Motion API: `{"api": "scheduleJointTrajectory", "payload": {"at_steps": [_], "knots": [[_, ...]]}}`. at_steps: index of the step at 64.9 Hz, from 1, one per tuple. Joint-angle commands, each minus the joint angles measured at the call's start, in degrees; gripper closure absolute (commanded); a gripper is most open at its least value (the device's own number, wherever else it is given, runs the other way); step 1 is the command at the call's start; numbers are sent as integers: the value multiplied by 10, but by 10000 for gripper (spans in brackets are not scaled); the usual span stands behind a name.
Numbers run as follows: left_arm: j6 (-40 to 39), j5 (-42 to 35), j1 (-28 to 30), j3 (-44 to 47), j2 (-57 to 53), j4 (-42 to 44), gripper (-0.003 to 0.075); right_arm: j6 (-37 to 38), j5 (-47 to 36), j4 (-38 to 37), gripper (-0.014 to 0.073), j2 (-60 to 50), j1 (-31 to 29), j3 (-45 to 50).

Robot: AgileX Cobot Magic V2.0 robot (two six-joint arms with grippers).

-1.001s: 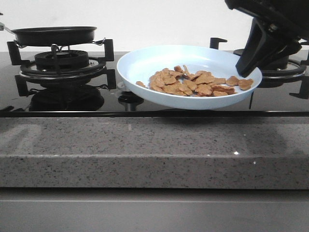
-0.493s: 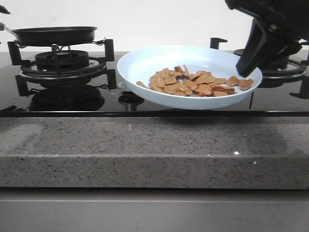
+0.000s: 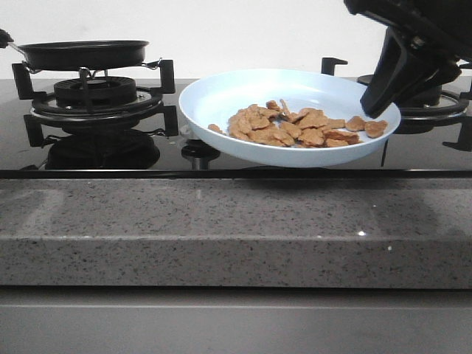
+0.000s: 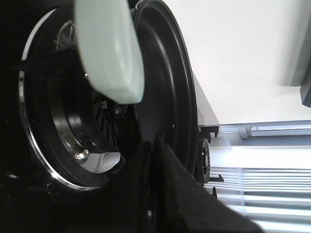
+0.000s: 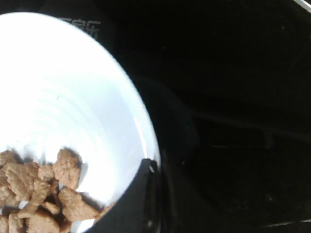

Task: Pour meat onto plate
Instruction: 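Lower the pan onto its burner and release it with the left gripper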

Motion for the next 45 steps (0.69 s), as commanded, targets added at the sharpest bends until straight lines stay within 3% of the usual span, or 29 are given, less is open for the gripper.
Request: {"api": "scheduleJointTrajectory", "payload": {"at_steps": [1, 13, 28, 45], "knots": [[-4, 37, -4, -17, -47, -28, 741, -4, -13, 12, 654, -21, 1, -14], [10, 3, -33, -17, -107, 32, 741, -4, -13, 12, 654, -21, 1, -14], [-1, -152, -117, 0, -223, 191, 741, -4, -13, 12, 654, -21, 1, -14], [-38, -347, -244, 100, -356, 342, 741, -4, -13, 12, 654, -21, 1, -14]]}}
